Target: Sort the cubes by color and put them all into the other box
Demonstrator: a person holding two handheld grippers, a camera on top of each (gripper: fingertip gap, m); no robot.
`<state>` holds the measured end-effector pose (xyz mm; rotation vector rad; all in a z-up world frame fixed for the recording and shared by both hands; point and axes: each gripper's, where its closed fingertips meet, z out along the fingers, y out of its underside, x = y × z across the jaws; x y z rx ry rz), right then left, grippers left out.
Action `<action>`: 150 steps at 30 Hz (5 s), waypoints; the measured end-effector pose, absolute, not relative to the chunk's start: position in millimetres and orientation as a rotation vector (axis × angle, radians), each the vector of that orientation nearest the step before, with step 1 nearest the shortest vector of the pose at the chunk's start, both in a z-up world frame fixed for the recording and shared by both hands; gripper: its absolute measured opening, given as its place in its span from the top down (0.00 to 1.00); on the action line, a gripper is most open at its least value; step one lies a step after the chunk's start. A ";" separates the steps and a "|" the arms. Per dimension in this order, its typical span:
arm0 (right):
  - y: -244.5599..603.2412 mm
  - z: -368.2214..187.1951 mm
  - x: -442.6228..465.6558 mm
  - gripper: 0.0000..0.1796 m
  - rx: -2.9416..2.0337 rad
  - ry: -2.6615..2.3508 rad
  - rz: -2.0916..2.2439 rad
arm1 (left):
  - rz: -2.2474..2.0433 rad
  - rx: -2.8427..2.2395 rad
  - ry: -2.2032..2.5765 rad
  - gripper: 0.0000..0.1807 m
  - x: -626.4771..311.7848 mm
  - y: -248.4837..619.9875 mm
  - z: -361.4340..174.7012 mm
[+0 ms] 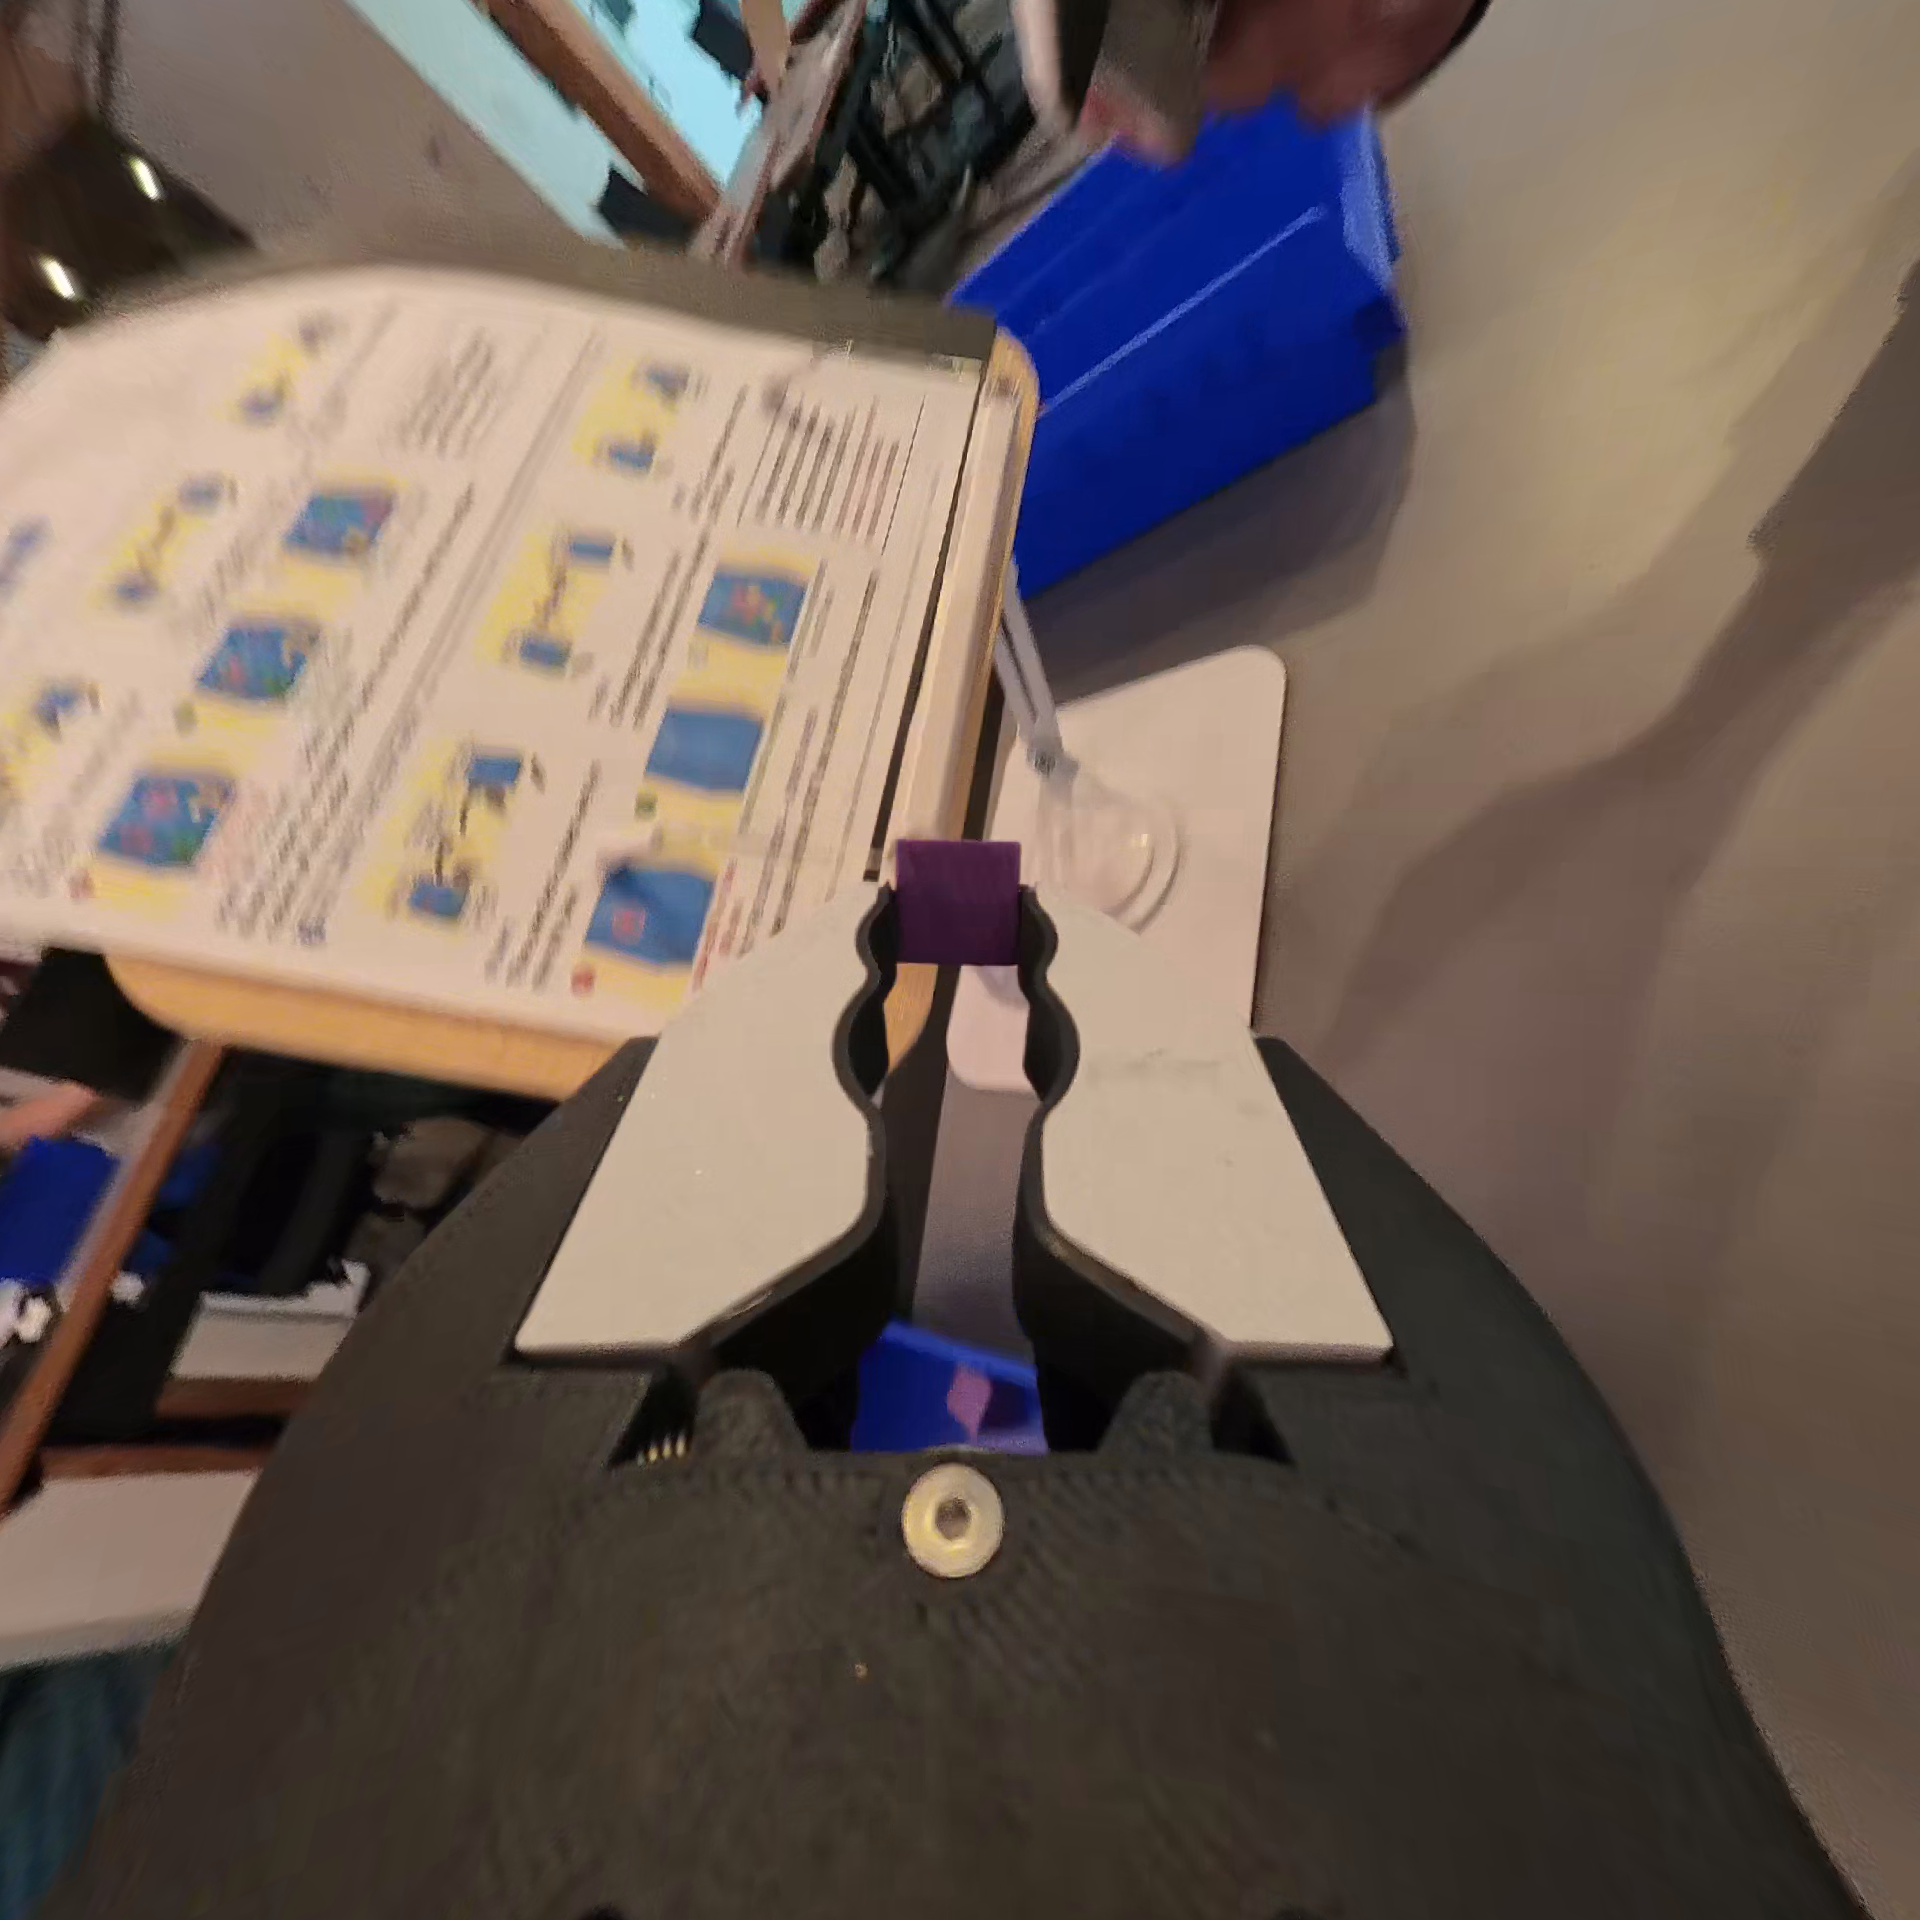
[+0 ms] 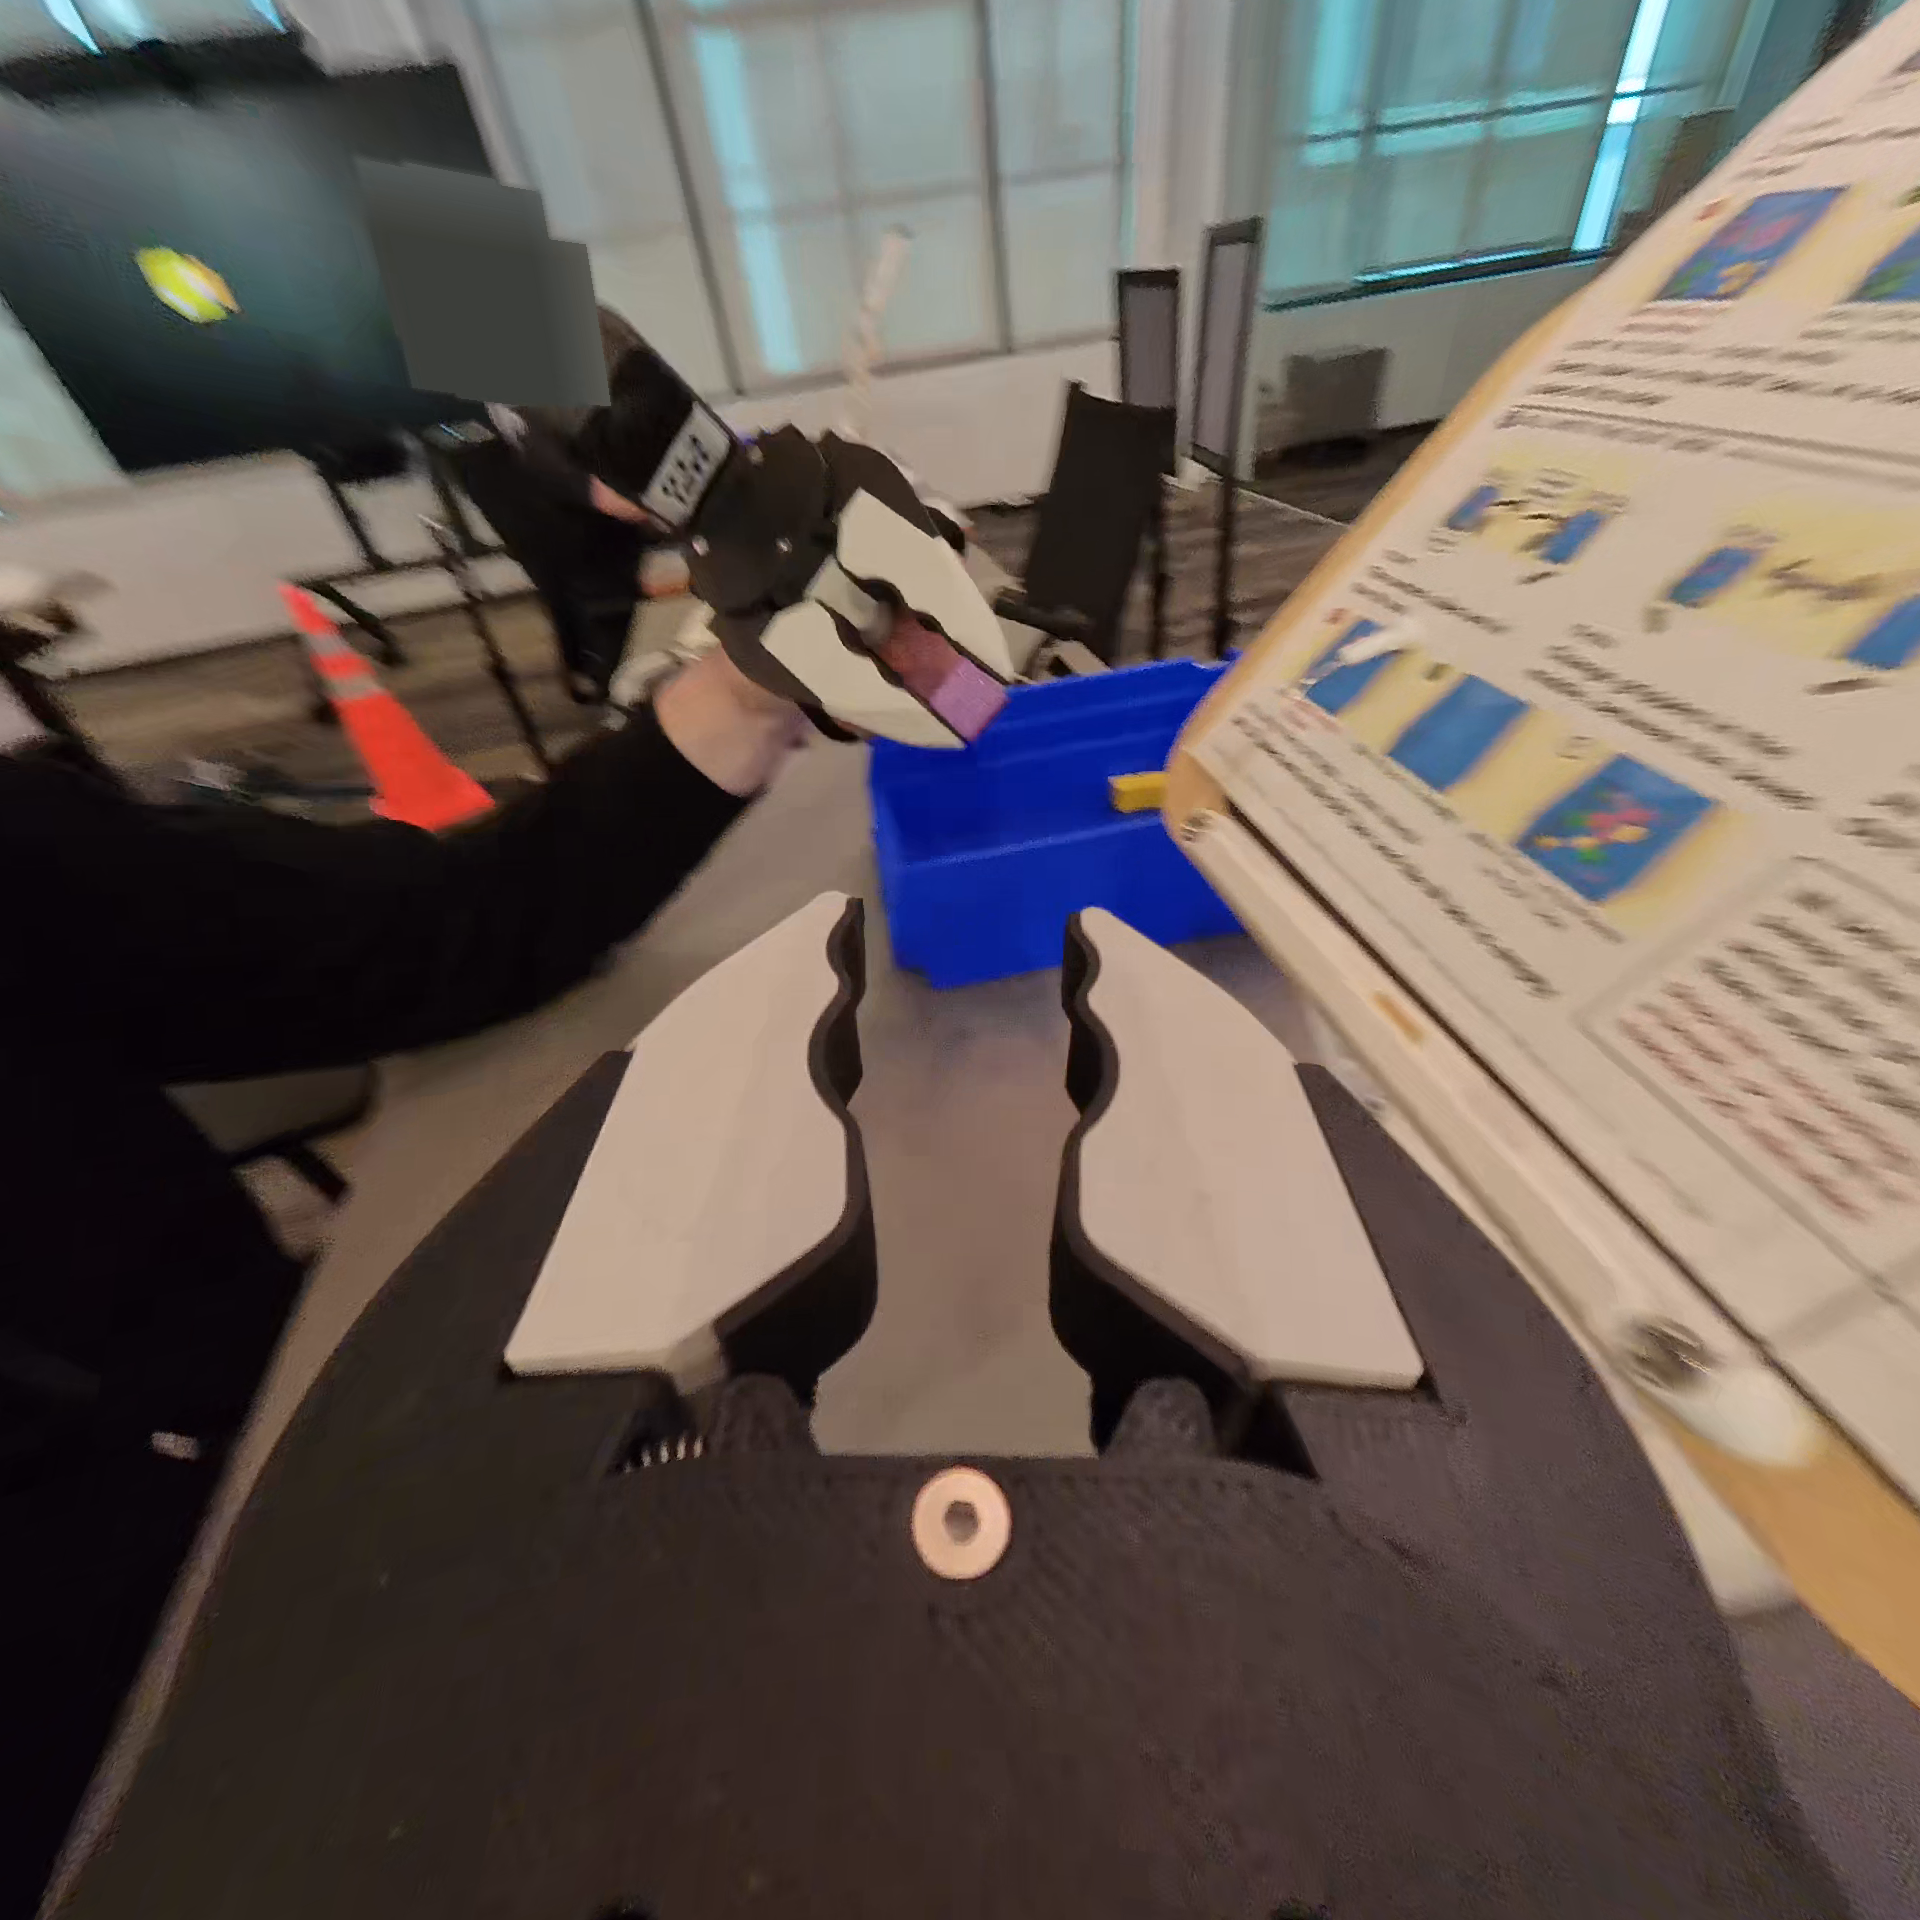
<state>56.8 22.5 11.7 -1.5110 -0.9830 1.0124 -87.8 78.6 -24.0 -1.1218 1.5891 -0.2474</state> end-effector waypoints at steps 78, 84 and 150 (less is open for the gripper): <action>159.4 -123.8 400.2 0.68 -2.174 -0.257 -0.147 | -0.143 -1.317 1.244 1.00 -74.1 124.3 -7.3; 158.2 -109.1 400.9 0.58 -2.142 -0.233 -0.174 | -0.141 -1.319 1.250 1.00 -76.6 123.1 -4.8; 161.5 -108.8 327.5 0.70 -2.096 -0.499 -0.058 | -0.264 -1.864 2.009 0.88 -181.5 232.0 -232.7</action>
